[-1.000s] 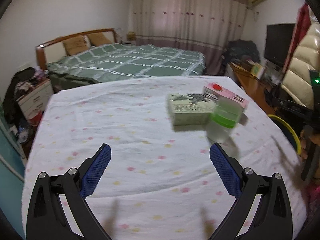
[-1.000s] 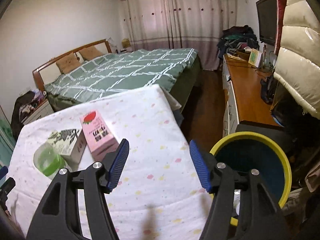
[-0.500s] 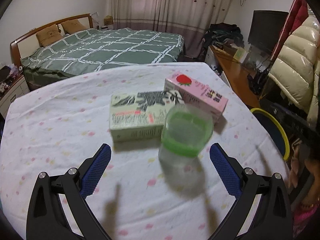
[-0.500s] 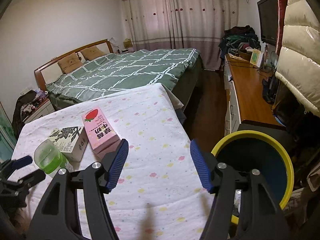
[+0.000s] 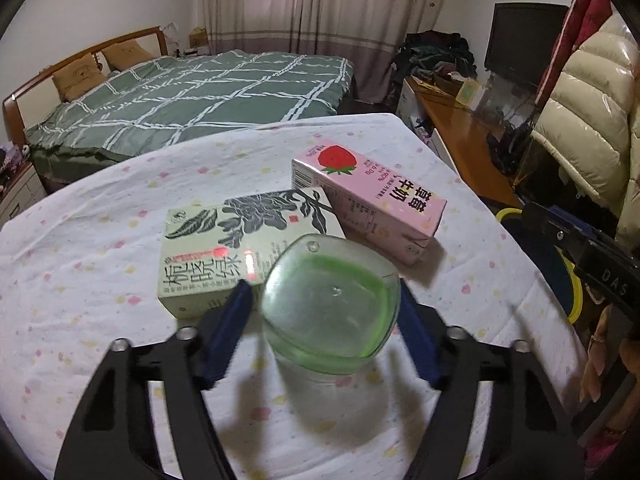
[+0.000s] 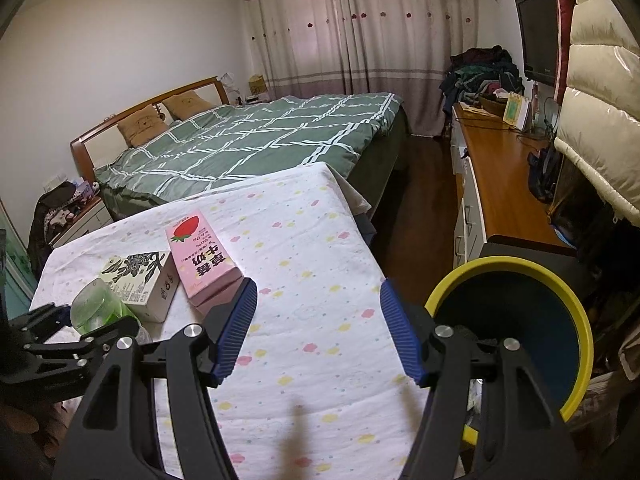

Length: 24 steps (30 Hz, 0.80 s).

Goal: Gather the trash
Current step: 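Move the left gripper to the clear green-lidded cup and grasp it, then carry the green-lidded cup with the left gripper and drop it into the bin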

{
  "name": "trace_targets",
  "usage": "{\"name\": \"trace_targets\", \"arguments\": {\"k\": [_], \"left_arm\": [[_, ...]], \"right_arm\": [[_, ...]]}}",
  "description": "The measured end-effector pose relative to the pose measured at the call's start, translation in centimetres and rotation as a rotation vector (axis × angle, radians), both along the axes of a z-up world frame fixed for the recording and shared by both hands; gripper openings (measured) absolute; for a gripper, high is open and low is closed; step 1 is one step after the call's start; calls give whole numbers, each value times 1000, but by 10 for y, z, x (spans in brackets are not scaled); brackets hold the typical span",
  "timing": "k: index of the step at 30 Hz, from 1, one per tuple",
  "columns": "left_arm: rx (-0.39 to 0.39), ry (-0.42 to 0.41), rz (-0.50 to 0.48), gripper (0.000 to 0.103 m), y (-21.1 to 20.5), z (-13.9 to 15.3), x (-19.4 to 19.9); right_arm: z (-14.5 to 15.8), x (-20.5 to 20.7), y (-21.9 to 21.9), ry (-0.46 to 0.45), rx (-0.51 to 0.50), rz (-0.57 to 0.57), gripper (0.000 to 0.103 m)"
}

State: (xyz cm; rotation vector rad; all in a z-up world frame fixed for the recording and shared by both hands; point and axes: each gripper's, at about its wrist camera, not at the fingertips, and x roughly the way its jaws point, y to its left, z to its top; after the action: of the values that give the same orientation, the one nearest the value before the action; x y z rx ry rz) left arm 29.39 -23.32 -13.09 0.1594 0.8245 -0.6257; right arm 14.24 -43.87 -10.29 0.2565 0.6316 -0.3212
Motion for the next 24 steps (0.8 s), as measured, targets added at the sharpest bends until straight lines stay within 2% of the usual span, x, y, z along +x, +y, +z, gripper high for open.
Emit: {"name": "trace_targets", "arguments": {"k": [2,8,13,16,21,24], "left_arm": [[-10,7,0,53,0,-1,0],[-1,-19,9,53,4,6,-15],[-3,-43,-33,53,0,18,-41],[-7,-29,-58,53,-7,23,-56],[-2,-25,-112,53,-29,32,-76],[-4,-23,-156,53,-52,35,-87]], "right_arm": [[0,0,0,2,0,1,61],[-1,0,1,-1,0,-8,61],[-1,-4,-4,1,-4,-43,61],[3,-9,-9,-7,-12,-72,61],[19,-30,-28,-35,-22,-114,61],[28,-57,-49,-41,-35,-148,61]]}}
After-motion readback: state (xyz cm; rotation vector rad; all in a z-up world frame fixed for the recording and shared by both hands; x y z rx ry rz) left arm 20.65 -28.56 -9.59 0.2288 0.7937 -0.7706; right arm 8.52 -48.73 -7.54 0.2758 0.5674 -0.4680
